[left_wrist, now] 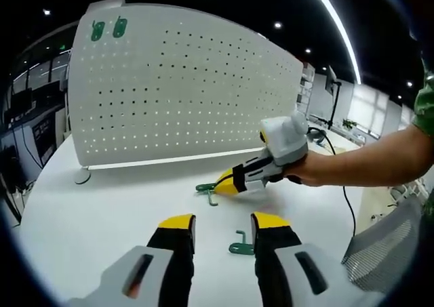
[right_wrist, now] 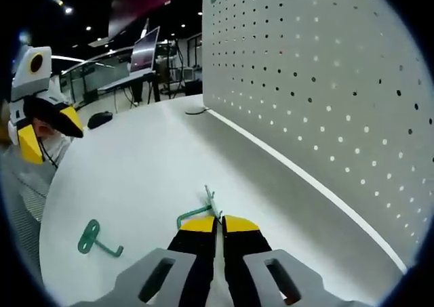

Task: Insert the hook assembly into the mounting plate slot until the hook locks in place.

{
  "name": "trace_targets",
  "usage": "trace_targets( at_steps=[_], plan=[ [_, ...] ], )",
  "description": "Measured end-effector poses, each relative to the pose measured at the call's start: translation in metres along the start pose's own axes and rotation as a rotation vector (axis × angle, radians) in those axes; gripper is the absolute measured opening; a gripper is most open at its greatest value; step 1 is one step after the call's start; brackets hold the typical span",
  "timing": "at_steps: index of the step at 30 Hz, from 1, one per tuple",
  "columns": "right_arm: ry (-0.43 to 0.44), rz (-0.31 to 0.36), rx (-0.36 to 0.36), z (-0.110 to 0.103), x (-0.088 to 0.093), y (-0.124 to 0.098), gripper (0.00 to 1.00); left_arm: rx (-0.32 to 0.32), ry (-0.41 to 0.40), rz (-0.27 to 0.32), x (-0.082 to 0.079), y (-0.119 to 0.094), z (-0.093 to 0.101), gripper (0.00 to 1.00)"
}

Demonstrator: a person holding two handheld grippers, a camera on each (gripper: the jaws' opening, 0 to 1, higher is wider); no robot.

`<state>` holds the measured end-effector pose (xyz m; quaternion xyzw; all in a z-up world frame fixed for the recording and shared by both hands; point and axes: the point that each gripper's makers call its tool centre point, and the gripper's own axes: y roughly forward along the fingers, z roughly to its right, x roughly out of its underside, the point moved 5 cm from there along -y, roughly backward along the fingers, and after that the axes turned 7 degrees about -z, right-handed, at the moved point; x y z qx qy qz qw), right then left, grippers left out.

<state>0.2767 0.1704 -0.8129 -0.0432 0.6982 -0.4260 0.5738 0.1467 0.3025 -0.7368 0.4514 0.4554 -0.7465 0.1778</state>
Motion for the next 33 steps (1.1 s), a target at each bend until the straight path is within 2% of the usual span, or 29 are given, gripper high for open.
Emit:
trace_targets(
  at_steps=[20,33],
  plan=[
    [0.045,0.004,0.021,0.005,-0.006,-0.016,0.01,0.011,0.009,0.015,-0.004,-0.001,0.003,0.33],
    [0.036,0.006,0.038,0.006,-0.016,-0.027,0.0,0.02,0.018,0.028,-0.007,-0.004,0.006,0.33]
  ],
)
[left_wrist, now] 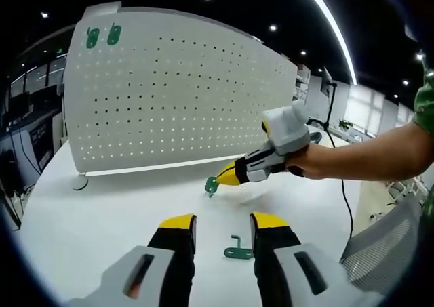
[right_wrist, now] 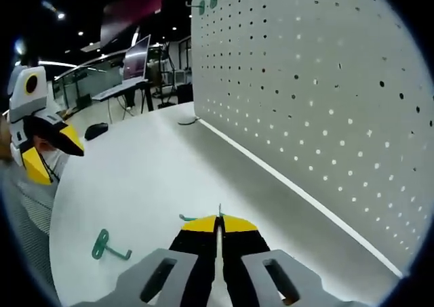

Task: Insert the hook assembly into the mounting plate slot until the hook locks in place.

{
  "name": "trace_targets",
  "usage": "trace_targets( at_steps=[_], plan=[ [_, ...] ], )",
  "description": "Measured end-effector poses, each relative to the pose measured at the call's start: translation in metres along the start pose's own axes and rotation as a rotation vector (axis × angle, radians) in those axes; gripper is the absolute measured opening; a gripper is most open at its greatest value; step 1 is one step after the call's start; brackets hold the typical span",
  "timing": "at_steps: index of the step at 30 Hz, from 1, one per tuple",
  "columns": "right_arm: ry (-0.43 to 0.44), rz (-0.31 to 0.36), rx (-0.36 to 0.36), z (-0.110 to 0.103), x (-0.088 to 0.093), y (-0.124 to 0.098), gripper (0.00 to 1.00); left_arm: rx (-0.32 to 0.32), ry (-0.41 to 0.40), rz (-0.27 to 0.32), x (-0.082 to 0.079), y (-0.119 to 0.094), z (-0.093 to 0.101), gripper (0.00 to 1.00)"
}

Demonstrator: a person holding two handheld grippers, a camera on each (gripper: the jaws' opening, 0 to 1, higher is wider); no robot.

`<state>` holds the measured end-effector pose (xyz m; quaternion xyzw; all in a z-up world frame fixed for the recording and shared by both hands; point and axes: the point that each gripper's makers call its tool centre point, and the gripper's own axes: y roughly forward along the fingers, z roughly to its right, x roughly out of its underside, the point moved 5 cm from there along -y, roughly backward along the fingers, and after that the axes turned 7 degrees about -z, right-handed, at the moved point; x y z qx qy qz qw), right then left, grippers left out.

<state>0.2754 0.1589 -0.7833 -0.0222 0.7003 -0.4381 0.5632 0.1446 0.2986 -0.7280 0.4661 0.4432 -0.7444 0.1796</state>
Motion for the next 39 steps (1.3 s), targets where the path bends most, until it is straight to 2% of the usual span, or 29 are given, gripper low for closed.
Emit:
trace_targets(
  at_steps=[13,20,30,39],
  plan=[
    [0.023,-0.024,0.008,0.001,0.004,-0.004,0.0,0.009,0.006,0.004,-0.001,0.0,0.003,0.32],
    [0.035,-0.004,0.008,0.0,-0.004,-0.01,0.0,0.015,0.011,0.005,-0.002,0.002,0.005,0.32],
    [0.099,0.099,-0.038,-0.02,-0.034,-0.028,0.0,0.002,0.004,0.033,-0.007,-0.002,0.003,0.32],
    [0.093,0.191,-0.072,-0.04,-0.066,-0.049,0.0,-0.023,0.001,0.077,-0.017,-0.013,-0.002,0.32]
  ],
)
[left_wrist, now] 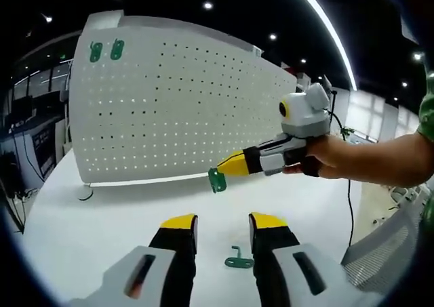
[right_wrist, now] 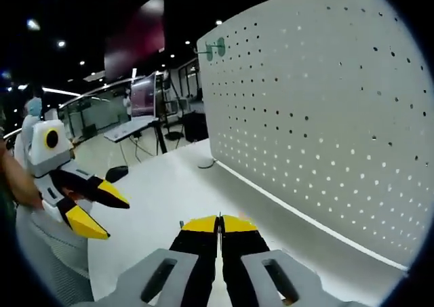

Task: Insert the hook assembly into the mounting plate slot until the hook locks in place.

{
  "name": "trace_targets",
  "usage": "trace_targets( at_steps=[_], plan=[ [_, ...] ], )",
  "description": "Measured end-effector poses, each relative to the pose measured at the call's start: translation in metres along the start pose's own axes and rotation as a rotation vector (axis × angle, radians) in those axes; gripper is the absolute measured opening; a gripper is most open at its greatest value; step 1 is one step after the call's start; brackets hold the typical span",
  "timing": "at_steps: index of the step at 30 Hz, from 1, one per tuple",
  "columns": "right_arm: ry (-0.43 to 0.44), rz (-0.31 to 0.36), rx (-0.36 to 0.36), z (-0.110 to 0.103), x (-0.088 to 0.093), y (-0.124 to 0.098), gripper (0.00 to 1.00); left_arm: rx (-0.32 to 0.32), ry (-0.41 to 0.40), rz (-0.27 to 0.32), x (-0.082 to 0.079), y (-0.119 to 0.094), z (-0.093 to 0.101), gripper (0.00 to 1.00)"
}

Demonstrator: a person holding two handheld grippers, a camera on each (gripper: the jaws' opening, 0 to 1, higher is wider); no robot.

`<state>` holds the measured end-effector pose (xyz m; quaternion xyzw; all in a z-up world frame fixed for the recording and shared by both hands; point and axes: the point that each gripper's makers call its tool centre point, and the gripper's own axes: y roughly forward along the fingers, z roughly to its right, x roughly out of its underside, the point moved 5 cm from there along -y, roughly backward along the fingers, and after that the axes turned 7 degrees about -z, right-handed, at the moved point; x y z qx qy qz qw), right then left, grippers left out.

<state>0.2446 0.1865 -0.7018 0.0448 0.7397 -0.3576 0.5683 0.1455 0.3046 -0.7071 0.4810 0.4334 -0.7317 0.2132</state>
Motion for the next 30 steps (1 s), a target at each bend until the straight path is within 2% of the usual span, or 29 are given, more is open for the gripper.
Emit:
trace_targets(
  at_steps=[8,17,30],
  plan=[
    [-0.02,0.064,-0.032,-0.024,-0.028,-0.013,0.0,-0.035,-0.003,0.051,-0.016,-0.013,-0.008,0.31],
    [-0.046,0.118,-0.066,-0.053,-0.052,-0.026,0.0,-0.052,0.026,0.106,-0.033,-0.031,-0.006,0.3],
    [-0.05,0.167,-0.103,-0.085,-0.067,-0.04,0.0,-0.063,0.073,0.179,-0.058,-0.048,0.003,0.28]
  ],
)
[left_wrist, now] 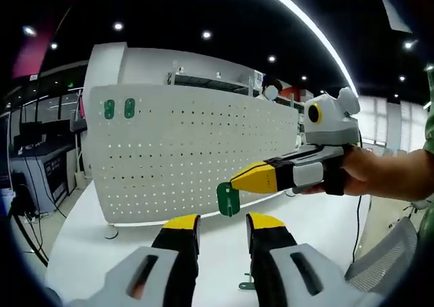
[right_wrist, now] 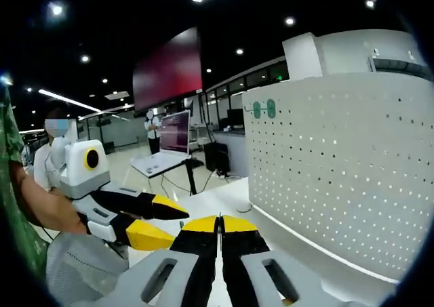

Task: Insert the hook assembly into the mounting plate slot until the hook locks in place.

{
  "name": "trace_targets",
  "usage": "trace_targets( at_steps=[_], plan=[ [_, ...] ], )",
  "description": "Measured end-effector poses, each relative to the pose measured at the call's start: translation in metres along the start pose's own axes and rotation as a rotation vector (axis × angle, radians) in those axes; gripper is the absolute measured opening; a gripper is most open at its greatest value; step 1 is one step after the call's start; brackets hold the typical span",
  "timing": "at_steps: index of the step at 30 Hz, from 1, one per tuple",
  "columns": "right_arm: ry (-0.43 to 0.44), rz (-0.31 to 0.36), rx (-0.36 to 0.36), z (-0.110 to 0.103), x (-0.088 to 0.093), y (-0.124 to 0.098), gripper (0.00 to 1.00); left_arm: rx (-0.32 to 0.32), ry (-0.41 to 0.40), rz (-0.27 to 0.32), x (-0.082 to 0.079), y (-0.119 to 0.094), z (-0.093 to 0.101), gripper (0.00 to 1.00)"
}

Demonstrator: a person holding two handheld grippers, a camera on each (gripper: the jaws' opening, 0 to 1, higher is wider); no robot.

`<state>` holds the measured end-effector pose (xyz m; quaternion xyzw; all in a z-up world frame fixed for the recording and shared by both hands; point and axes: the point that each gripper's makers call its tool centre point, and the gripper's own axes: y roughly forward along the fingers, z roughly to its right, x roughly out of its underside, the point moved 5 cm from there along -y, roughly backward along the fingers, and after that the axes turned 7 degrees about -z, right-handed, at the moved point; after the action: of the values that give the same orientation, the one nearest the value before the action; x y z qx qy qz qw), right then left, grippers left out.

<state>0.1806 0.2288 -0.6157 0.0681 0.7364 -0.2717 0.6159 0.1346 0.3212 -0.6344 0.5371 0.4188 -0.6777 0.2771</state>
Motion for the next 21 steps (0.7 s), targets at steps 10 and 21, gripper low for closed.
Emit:
trace_targets(
  at_steps=[10,21],
  plan=[
    [0.005,0.024,-0.013,-0.014,-0.007,-0.003,0.0,0.007,0.017,0.035,-0.011,-0.001,0.007,0.23],
    [0.002,0.037,-0.022,-0.019,-0.014,-0.004,0.0,0.006,-0.002,0.051,-0.014,0.004,0.008,0.15]
  ],
)
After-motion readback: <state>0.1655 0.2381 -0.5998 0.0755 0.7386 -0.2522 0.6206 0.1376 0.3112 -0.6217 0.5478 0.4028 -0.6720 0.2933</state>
